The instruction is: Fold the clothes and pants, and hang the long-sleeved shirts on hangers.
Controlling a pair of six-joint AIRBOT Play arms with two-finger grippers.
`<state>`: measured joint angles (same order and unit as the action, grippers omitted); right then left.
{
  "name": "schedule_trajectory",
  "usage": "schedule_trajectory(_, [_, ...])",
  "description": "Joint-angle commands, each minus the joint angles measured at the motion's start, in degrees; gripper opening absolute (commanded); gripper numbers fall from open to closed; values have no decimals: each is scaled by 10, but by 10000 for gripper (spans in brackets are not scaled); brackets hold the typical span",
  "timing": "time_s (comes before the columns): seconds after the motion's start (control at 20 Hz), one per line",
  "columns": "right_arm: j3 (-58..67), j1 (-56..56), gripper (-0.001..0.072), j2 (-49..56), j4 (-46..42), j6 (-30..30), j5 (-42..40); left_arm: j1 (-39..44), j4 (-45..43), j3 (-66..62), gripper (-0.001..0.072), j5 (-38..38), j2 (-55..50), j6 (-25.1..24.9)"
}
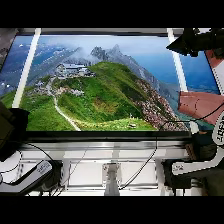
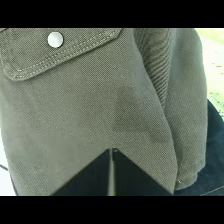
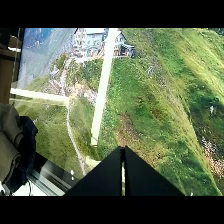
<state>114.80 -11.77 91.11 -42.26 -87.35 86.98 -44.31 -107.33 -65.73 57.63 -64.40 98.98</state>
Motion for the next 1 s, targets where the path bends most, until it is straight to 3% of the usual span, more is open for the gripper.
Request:
schedule_trajectory(0.0, [1,0,37,0,0,0,-1,-1,-5,0,430,0,0,0])
schedule_trajectory(0.3, [1,0,39,0,1,-2,-41,-5,-77,0,442,4,0,0])
schedule_trajectory(0.35, [1,0,95,0,1,-2,-41,-14,-76,0,442,4,-1,1])
schedule_trajectory(0.45, [1,0,399,0,-2,-2,-42,-32,-72,0,453,5,-7,16])
schedule_trajectory(0.5, [1,0,450,0,-3,-2,-47,-38,-70,1,453,5,-9,15])
schedule_trajectory(0.65, [1,0,451,0,-7,-2,-62,-59,-122,1,453,2,-14,12])
schedule_trajectory(0.75, [1,0,450,0,-18,-2,-58,-91,-95,1,436,6,-14,55])
schedule_trajectory(0.8, [1,0,450,0,-24,-2,-55,-110,-65,1,264,5,-14,44])
schedule_trajectory(0.85, [1,0,451,0,-31,-2,-50,-130,-37,1,25,-3,-14,14])
schedule_trajectory(0.95, [1,0,450,0,-32,-2,-49,-176,13,1,15,-23,-13,-10])
